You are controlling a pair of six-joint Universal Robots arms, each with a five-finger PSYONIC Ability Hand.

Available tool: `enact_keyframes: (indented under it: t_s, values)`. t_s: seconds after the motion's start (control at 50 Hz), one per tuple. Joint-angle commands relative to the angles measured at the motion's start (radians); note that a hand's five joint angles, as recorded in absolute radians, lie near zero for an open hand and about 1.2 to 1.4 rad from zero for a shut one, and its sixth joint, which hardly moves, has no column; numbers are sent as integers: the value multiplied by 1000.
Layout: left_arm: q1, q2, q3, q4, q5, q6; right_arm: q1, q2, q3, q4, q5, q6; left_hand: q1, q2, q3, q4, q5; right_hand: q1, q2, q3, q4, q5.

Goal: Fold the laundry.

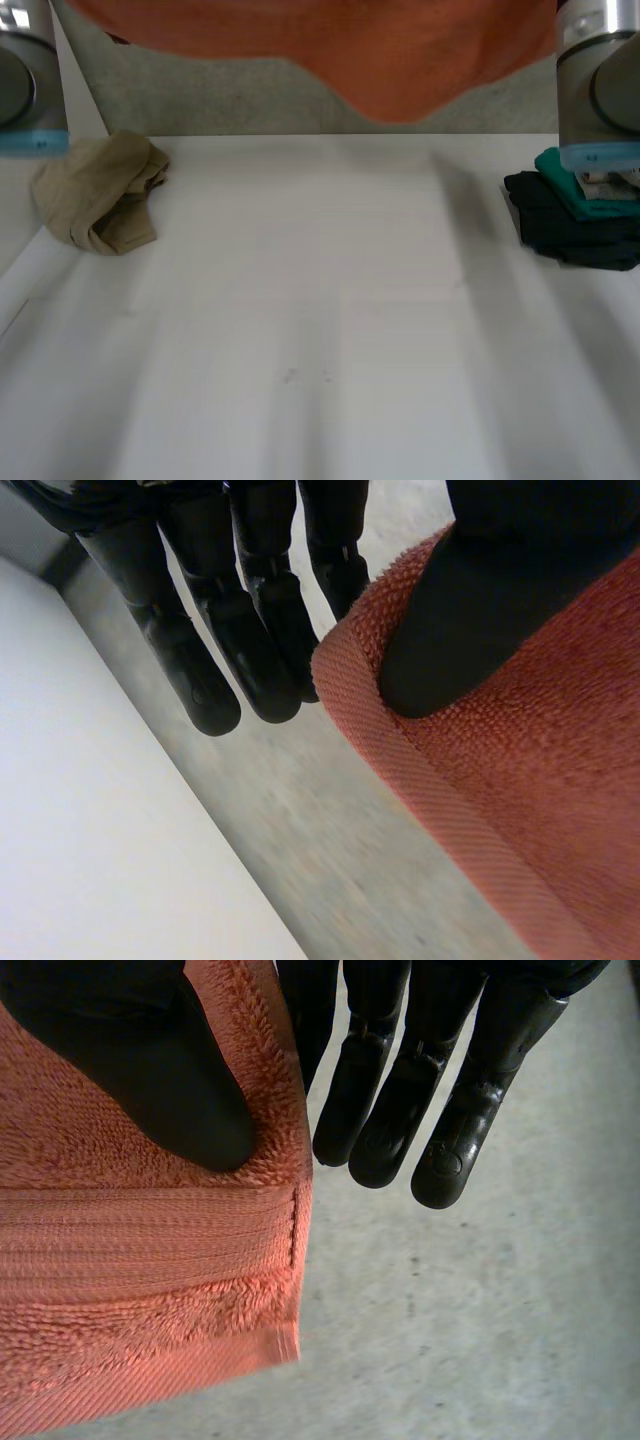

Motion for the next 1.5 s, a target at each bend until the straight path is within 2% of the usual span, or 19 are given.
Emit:
enact_keyframes:
  t_s: [0.02,0.1,0.26,0.34,0.42,0.48,0.58,0.6,0.64,0.66,0.74,0.8,0.88,1.02,1.14,1.24,1.34,1.4,1.5]
  values:
    - [13,16,-266,-4,9,-56,-3,-18,170,15,-10,54,254,197,203,193,258,404,219,213,208,227]
    - [16,11,-420,-1,30,-75,-12,-20,302,20,-20,83,254,197,203,193,258,404,219,213,208,227]
    - [31,-15,-661,-4,105,-93,-18,20,592,49,-120,142,254,197,203,193,258,404,219,213,208,227]
    - [51,-3,-764,-17,107,-79,-19,10,682,146,-126,145,254,197,203,193,258,404,219,213,208,227]
    - [83,92,-869,-75,108,-62,-67,-53,742,331,-126,133,254,197,203,193,258,404,219,213,208,227]
    - [109,201,-938,-168,111,-36,-98,-116,758,445,-128,128,254,197,203,193,258,404,219,213,208,227]
    - [129,328,-1006,-380,111,40,-140,-260,770,757,-128,91,254,197,203,193,258,404,219,213,208,227]
    - [136,368,-1027,-471,113,80,-148,-277,773,805,-126,82,254,197,203,193,258,404,219,213,208,227]
    - [148,399,-1047,-561,113,125,-162,-311,788,903,-126,58,254,197,203,193,258,404,219,213,208,227]
    - [166,425,-1069,-652,116,173,-182,-345,808,1002,-126,21,254,197,203,193,258,404,219,213,208,227]
    - [185,465,-1112,-802,157,260,-229,-389,840,1114,-137,-61,254,197,203,193,258,404,219,213,208,227]
    - [186,467,-1123,-816,202,266,-236,-386,848,1066,-136,-68,254,197,203,193,258,404,219,213,208,227]
    - [197,456,-1103,-752,259,263,-225,-370,843,938,-132,-56,254,197,203,193,258,404,219,213,208,227]
    - [174,372,-1043,-591,256,214,-138,-195,730,648,-94,22,254,197,203,193,258,404,219,213,208,227]
    - [130,244,-919,-445,246,82,-96,-44,584,513,-13,10,254,197,203,193,258,404,219,213,208,227]
    - [94,139,-819,-342,155,44,-95,81,456,388,-4,-16,254,197,203,193,258,404,219,213,208,227]
    - [33,5,-680,-293,-9,47,-92,213,333,224,-34,-64,254,197,203,193,258,404,219,213,208,227]
    - [25,-42,-626,-287,-45,48,-90,266,290,178,-59,-78,254,197,203,193,258,404,219,213,208,227]
    - [18,-122,-528,-278,-48,47,-79,374,182,143,-99,-78,254,197,203,193,258,404,219,213,208,227]
